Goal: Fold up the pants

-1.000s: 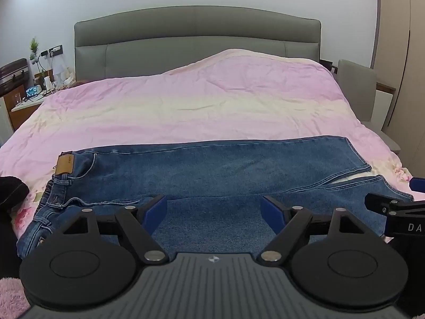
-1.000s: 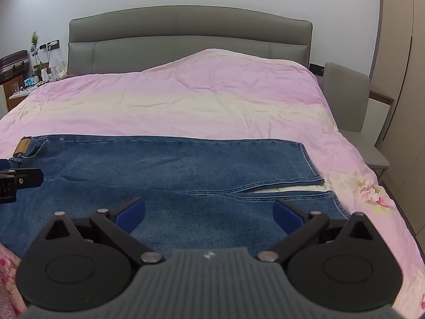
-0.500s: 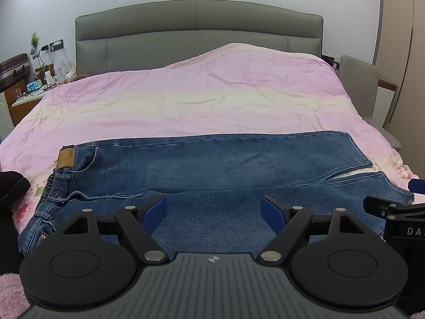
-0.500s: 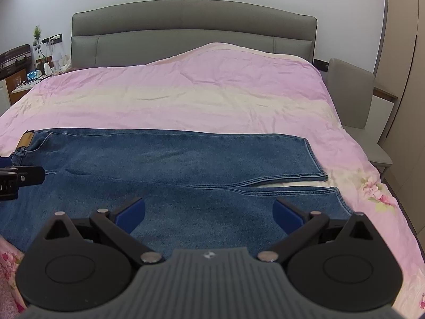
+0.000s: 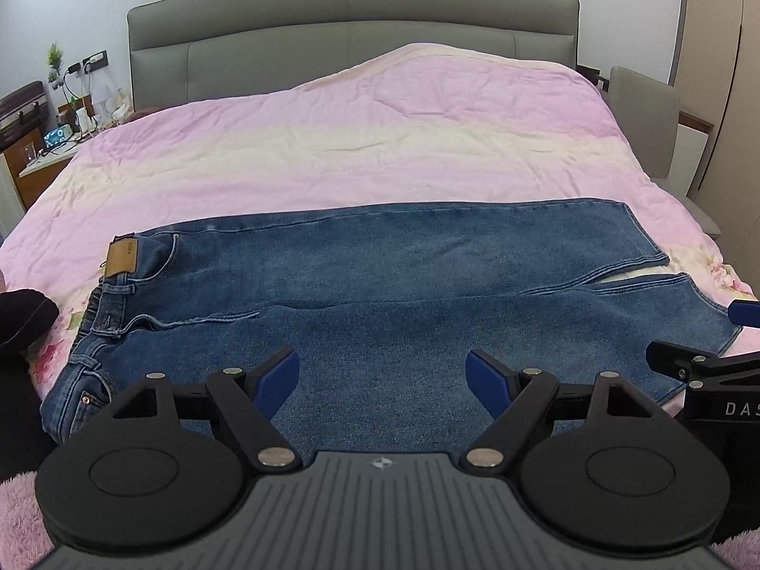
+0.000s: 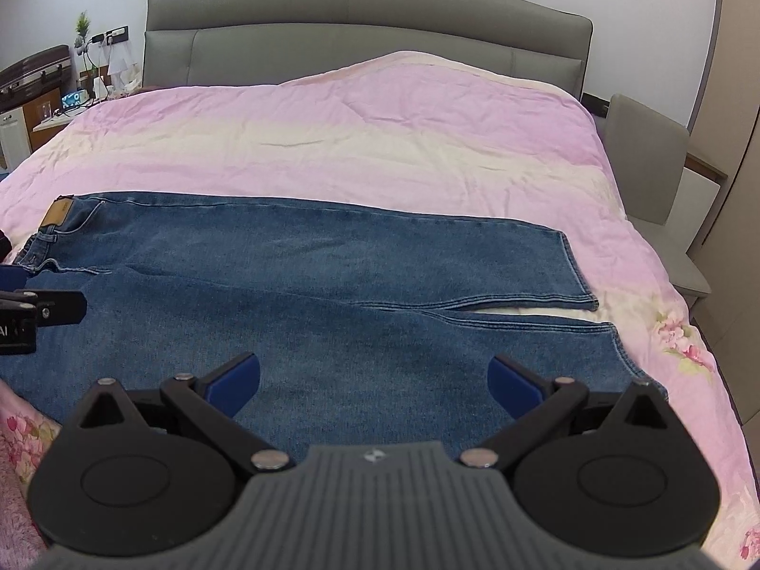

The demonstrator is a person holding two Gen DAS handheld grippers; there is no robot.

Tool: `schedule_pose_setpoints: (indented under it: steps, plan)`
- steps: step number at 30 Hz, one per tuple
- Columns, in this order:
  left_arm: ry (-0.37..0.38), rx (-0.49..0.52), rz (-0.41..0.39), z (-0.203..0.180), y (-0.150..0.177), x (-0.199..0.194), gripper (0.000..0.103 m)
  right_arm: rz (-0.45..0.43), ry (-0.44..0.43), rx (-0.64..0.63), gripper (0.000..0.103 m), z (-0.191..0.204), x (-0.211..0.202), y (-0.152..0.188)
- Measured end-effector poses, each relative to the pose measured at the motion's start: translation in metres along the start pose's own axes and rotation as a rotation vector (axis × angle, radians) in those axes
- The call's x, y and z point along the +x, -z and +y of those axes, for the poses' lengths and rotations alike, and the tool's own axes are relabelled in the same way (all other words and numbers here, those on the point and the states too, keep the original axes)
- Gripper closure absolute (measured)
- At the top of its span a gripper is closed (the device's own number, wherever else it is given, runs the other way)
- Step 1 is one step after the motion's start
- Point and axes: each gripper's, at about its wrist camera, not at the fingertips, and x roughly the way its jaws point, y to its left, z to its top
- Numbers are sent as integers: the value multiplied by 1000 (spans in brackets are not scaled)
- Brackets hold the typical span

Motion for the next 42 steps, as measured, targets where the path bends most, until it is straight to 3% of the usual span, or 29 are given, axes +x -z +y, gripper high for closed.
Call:
schedule_pose_setpoints:
  steps: [42]
  plan:
    - [-55,-28,-21,22,15,-31,10,-52,-16,-42,5,9,-30,4]
